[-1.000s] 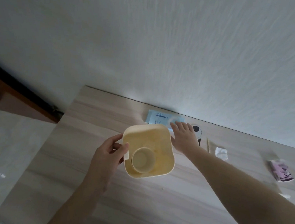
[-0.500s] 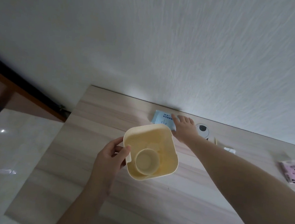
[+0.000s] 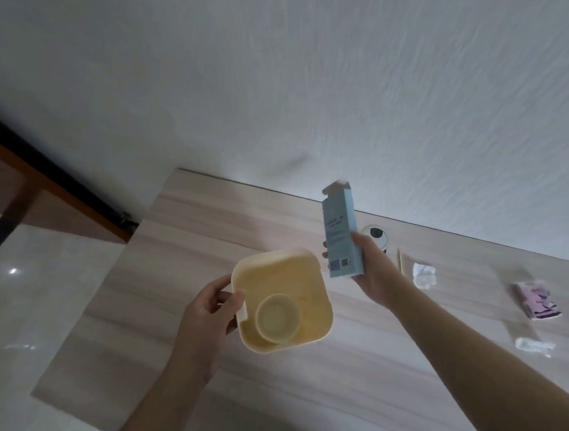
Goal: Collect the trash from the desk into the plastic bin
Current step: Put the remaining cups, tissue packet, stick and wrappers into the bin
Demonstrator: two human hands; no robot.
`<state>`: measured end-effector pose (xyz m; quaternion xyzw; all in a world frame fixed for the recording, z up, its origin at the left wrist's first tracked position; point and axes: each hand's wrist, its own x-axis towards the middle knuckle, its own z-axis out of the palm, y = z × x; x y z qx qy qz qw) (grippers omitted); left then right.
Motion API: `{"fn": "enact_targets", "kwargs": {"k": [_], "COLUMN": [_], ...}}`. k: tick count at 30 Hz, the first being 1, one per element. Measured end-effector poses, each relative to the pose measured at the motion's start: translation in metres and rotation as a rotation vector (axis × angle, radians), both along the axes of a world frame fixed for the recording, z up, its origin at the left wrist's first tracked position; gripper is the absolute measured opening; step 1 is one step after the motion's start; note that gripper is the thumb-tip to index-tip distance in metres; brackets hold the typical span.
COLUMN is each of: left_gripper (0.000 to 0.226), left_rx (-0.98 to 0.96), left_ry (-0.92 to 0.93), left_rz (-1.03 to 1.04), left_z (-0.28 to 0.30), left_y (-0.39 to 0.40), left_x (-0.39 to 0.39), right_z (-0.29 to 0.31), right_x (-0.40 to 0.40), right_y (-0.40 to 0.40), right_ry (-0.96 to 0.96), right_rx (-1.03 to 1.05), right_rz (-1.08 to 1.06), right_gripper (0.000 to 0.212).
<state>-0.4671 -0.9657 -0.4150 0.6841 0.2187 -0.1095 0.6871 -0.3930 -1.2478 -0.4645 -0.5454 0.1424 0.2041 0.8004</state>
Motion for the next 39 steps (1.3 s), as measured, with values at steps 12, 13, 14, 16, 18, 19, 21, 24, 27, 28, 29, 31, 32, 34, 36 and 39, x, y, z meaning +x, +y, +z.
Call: {"fn": "enact_targets", "kwargs": {"k": [12,13,14,16,18,19,21,24,27,28,29,31,32,34,36,39], "left_gripper": [0.025,0.025,0.025,0.025,0.025,0.026,0.031,0.026,0.02,0.02,0.021,0.022,0.021,0.018,0.018,0.026], "left_rx": [0.025,0.026,0.027,0.019,0.004,-0.002,-0.007,-0.007,-0.018,-0.027,-0.035,-0.053,-0.061,-0.063,-0.059,-0.036], "left_ry": [-0.004,-0.011,-0.02,-0.033,-0.042,-0.047,-0.051,-0.04,-0.036,-0.038,-0.042,-0.044,-0.039,-0.03,-0.027,-0.031], "left_rz": [0.01,0.009,0.004,-0.007,-0.029,-0.043,-0.069,-0.111,-0.161,-0.176,-0.191,-0.215,-0.222,-0.238,-0.254,-0.285], "left_z": [0.006,0.007,0.008,0.01,0.013,0.014,0.015,0.013,0.012,0.011,0.012,0.013,0.013,0.013,0.012,0.007], "left_y": [-0.006,-0.006,-0.006,-0.006,-0.005,-0.004,-0.001,0.009,0.017,0.019,0.022,0.028,0.033,0.042,0.052,0.066], "left_x": [-0.049,-0.053,-0.057,-0.064,-0.071,-0.074,-0.079,-0.087,-0.095,-0.098,-0.103,-0.112,-0.116,-0.126,-0.133,-0.141], "right_z": [0.046,0.049,0.053,0.065,0.079,0.086,0.1,0.121,0.136,0.139,0.139,0.136,0.133,0.128,0.125,0.118], "right_x": [-0.079,-0.082,-0.085,-0.094,-0.106,-0.111,-0.123,-0.145,-0.172,-0.18,-0.188,-0.202,-0.207,-0.215,-0.222,-0.233], "right_y": [-0.014,-0.015,-0.016,-0.018,-0.02,-0.021,-0.021,-0.01,0.014,0.024,0.036,0.061,0.073,0.095,0.112,0.132], "right_ry": [-0.041,-0.056,-0.093,-0.195,-0.293,-0.339,-0.411,-0.427,-0.386,-0.376,-0.366,-0.349,-0.339,-0.319,-0.341,-0.438], "right_rx": [0.126,0.081,0.016,-0.136,-0.243,-0.265,-0.266,-0.165,-0.065,-0.079,-0.117,-0.25,-0.329,-0.472,-0.594,-0.912], "right_rz": [-0.168,-0.176,-0.172,-0.143,-0.131,-0.123,-0.117,-0.122,-0.102,-0.087,-0.074,-0.049,-0.04,-0.04,-0.017,0.049], "right_gripper": [0.042,0.038,0.037,0.034,0.03,0.03,0.033,0.039,0.043,0.042,0.039,0.032,0.028,0.025,0.025,0.03]}}
